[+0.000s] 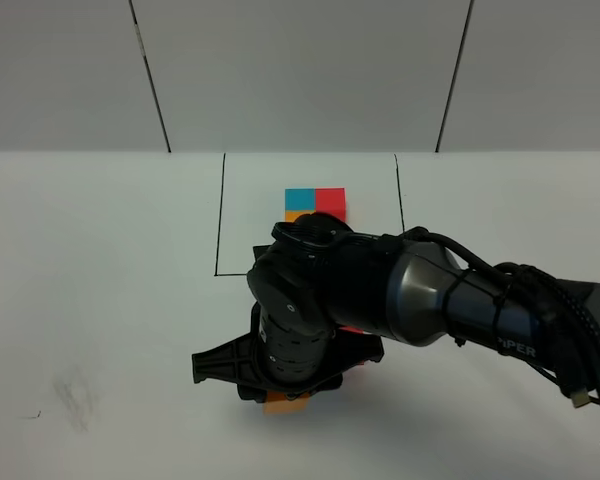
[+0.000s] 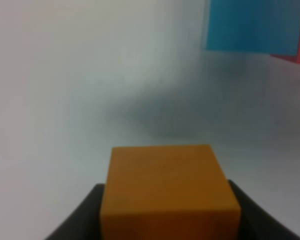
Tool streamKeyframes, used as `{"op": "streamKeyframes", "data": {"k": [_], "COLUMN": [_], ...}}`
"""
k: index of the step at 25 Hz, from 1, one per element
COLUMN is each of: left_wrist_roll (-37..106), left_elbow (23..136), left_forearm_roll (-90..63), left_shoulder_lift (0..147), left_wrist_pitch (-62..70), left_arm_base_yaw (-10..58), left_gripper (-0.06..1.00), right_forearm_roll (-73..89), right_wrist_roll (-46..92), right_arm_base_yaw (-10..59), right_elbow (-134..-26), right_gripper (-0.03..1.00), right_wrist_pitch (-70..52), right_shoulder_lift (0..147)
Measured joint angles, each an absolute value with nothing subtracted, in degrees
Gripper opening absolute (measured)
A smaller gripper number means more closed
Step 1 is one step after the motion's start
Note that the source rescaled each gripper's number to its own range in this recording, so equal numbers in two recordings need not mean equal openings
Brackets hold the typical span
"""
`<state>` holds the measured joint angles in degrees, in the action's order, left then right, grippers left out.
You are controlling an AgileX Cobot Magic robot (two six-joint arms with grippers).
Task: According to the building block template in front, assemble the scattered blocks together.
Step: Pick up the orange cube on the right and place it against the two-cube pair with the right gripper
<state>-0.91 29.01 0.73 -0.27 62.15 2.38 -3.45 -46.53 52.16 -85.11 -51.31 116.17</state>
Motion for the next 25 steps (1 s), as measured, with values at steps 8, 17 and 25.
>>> {"op": "streamKeyframes", "data": {"k": [8,17,25], "left_wrist_roll": [-0.91,-0.91,-0.97], "left_elbow": [29.01,29.01,29.01], "left_forearm_roll": [0.73,0.73,0.73], "left_shoulder_lift": [-0.27,-0.27,-0.27], "left_wrist_pitch": [62.15,62.15,62.15], "left_arm_base_yaw": [2.38,2.38,2.38], "left_gripper": [0.46,0.46,0.46], "right_forearm_roll": [-4.39,-4.9,-5.8], "right_wrist_roll": [-47.55,-47.63,-47.45], "right_arm_base_yaw": [51.01,48.57,48.57], "right_elbow": [-85.11,-85.11,-85.11], "right_gripper": [0.28,0.28,0.28], "right_wrist_pitch": [-50.79,-50.59,-50.35], "right_shoulder_lift": [119.38,120.9,121.86]}}
